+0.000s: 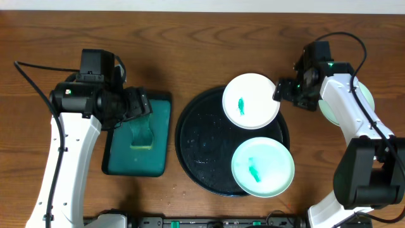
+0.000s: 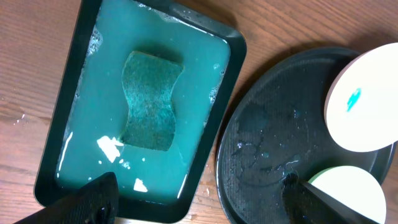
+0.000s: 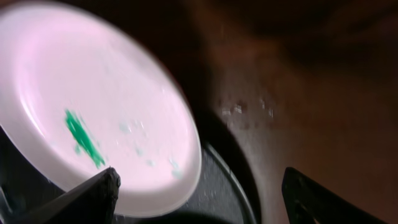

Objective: Clean dirty plates on tray and stack at the side
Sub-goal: 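Grip the top white plate's rim with the right gripper, pull it to tray center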

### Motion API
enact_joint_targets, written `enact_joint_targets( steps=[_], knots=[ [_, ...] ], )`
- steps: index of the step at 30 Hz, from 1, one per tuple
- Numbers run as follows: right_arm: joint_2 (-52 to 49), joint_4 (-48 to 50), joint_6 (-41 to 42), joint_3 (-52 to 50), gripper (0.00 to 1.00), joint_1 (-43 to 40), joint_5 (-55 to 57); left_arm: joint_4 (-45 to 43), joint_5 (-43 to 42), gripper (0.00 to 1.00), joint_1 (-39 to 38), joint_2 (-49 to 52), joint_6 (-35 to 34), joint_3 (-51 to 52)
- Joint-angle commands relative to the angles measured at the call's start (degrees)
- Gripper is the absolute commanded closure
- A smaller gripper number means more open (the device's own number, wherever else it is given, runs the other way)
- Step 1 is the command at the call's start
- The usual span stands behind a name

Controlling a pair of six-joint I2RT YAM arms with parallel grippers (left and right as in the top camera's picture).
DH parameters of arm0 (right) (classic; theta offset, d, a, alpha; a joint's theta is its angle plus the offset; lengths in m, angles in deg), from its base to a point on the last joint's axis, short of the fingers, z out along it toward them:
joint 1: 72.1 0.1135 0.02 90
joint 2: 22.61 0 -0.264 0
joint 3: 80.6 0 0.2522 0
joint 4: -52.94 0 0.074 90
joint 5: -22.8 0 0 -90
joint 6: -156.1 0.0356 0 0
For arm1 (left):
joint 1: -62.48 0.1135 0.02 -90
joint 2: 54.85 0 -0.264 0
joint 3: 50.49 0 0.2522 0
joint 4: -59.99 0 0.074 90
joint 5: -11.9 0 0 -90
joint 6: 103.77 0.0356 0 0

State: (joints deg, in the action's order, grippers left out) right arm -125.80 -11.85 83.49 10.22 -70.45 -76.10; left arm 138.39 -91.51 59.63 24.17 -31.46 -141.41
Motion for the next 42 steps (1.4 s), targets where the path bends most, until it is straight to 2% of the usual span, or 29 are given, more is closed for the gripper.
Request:
enact_joint_targets(
  steps=[1,6,14,18,24,26,30,39,42],
  knots=[
    [-2.23,2.34,0.35,-0.24,0.18,0.07,1.31,0.72,-0.09,0.16,-0.13,-0.02,1.22,0.46],
    [-6.95,5.70,0.35,-0.24,0.20,0.44,-1.36,0.85,-0.09,0.16,-0.13,-0.02,1.22,0.46],
    [-10.23,10.23,1.46,-0.22,0.31,0.46,-3.89,0.98,-0.09,0.16,-0.13,-0.02,1.22,0.46],
    [-10.12,11.39,1.57,-0.20,0.48,0.61,-4.26,0.92,-0.09,0.16,-0.13,-0.02,1.20,0.46],
    [-10.12,13.00,1.66,-0.22,0.66,1.38,-5.01,0.83,-0.09,0.16,-0.13,-0.02,1.20,0.46],
    [-10.12,13.88,1.68,-0.20,0.81,1.81,-5.70,0.83,-0.09,0.16,-0.13,-0.02,1.20,0.46],
    [-10.12,14.86,1.70,-0.22,0.98,2.89,-7.54,0.85,-0.09,0.16,-0.13,-0.02,1.20,0.46],
    [-8.46,11.93,0.83,-0.20,0.99,6.64,-9.42,0.85,-0.07,0.16,-0.13,-0.02,1.22,0.46],
    [-6.12,10.54,0.39,-0.20,0.99,9.25,-10.01,0.83,0.61,0.20,-0.13,-0.02,1.84,0.46]
  ],
)
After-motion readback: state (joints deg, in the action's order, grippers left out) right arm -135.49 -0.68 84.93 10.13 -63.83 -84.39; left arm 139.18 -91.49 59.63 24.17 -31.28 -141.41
